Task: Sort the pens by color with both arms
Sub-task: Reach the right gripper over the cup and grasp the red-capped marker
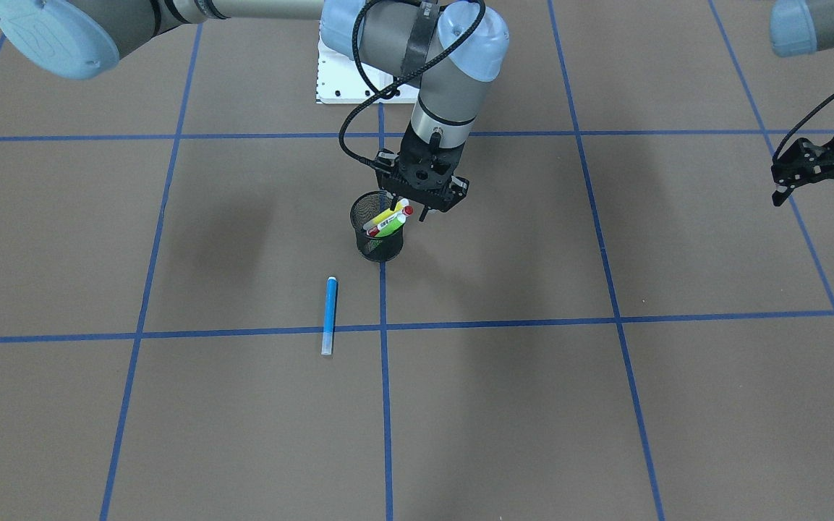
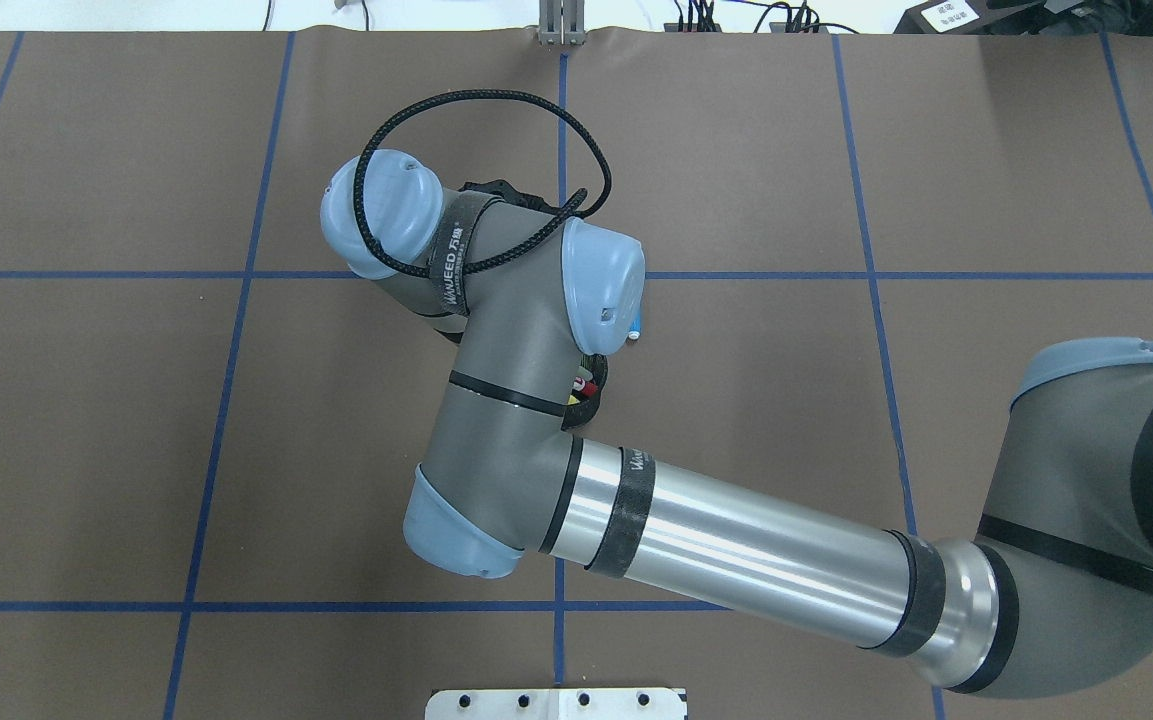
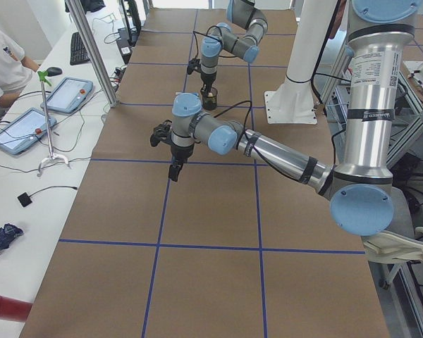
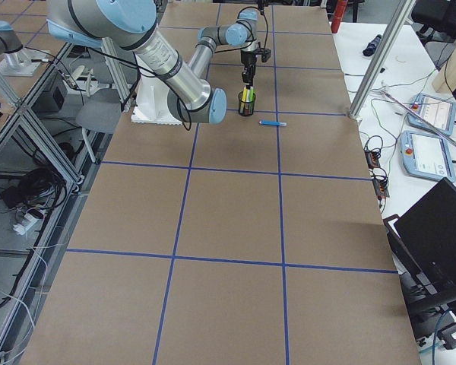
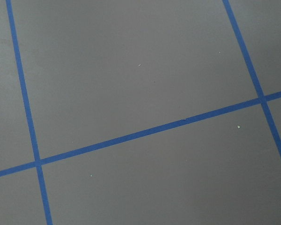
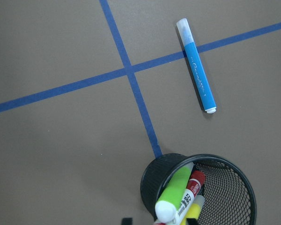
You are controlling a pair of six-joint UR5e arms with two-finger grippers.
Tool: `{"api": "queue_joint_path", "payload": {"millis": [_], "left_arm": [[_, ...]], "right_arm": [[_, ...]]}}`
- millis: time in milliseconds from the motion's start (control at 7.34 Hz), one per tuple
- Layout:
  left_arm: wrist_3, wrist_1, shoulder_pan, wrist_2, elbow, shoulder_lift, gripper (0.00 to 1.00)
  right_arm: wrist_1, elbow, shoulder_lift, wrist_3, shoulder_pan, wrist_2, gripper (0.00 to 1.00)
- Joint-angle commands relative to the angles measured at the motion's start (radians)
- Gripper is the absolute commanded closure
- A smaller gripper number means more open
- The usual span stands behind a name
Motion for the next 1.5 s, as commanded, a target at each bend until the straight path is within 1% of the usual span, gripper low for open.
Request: {"api": "queue_joint_path", "payload": {"millis": [0, 136, 272, 409, 681, 817, 954, 1090, 1362], "left_arm": [[-0.002, 0.0, -0.002, 0.0, -0.003, 0.002, 0.0], [-0.011, 0.0, -0.003, 0.0, -0.006, 0.002, 0.0], [-0.015, 0.0, -0.003, 0.0, -0.008, 0.002, 0.0], [-0.02, 0.0, -0.003, 0.0, -0.009, 0.002, 0.01], [-0.04, 0.0, -0.005, -0.011, -0.02, 0.002, 0.0], [-0.044, 0.0, -0.005, -0.027, -0.02, 0.002, 0.0], [-0.061, 0.0, -0.005, -0.029, -0.022, 0.001, 0.0], [-0.069, 0.0, -0.005, -0.031, -0.023, -0.001, 0.0], [-0.071, 0.0, -0.005, -0.031, -0.023, -0.001, 0.0]], "right_arm": [[-0.001, -0.001, -0.001, -0.002, -0.002, 0.001, 0.64], [-0.001, 0.002, 0.001, -0.006, -0.001, 0.004, 0.74], [-0.002, 0.008, 0.001, -0.007, -0.001, 0.007, 0.89], [-0.009, 0.016, 0.002, -0.018, 0.004, 0.01, 1.0], [-0.033, 0.04, -0.002, -0.025, 0.013, 0.013, 1.0], [-0.101, 0.1, -0.008, -0.062, 0.019, 0.018, 1.0], [-0.18, 0.184, -0.031, -0.094, 0.022, 0.023, 1.0], [-0.193, 0.239, -0.06, -0.095, 0.022, 0.023, 1.0], [-0.235, 0.316, -0.06, -0.095, 0.034, 0.026, 1.0]]}}
